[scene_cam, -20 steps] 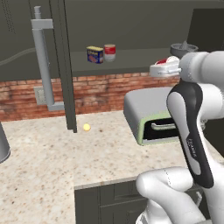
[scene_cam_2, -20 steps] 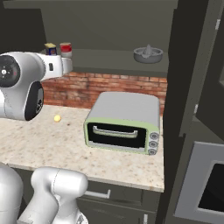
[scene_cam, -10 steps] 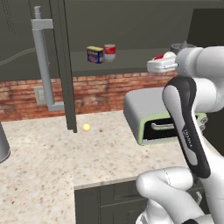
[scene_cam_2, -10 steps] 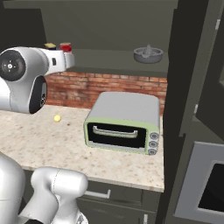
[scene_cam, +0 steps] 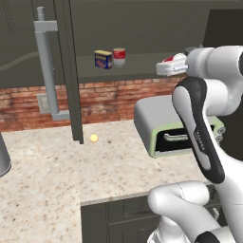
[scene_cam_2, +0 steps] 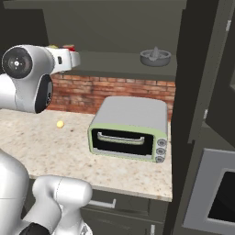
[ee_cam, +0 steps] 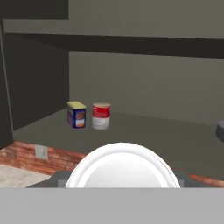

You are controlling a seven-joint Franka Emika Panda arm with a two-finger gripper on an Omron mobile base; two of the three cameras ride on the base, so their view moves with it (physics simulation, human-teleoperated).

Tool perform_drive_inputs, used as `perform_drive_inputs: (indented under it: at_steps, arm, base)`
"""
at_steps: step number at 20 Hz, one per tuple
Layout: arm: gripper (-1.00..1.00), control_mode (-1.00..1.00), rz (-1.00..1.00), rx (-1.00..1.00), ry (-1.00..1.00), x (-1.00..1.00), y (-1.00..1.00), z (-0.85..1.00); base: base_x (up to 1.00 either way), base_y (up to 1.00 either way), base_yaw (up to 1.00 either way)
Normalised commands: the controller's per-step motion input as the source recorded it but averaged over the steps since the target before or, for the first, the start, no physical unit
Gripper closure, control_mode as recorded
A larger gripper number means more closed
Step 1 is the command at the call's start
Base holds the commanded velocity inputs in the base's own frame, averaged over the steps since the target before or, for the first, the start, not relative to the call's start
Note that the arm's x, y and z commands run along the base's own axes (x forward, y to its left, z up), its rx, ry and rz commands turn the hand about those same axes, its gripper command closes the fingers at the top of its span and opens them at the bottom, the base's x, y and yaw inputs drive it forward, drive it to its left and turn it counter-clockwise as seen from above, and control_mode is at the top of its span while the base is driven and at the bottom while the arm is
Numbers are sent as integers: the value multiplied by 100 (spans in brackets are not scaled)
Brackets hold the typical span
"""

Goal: Pick the cans from the counter and place them in their designated side in the cabinet.

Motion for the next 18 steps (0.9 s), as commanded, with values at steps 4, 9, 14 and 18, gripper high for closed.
perform_drive_inputs:
  at_steps: [4,9,14,18]
  arm:
    - [100,-100,1,-2,0,16,4,0]
    - [100,-100,1,-2,0,14,4,0]
    - [100,-100,1,-2,0,13,4,0]
    - [100,-100,1,-2,0,19,8,-4]
  base:
    - [0,0,0]
    - [0,0,0]
    - [0,0,0]
    - [0,0,0]
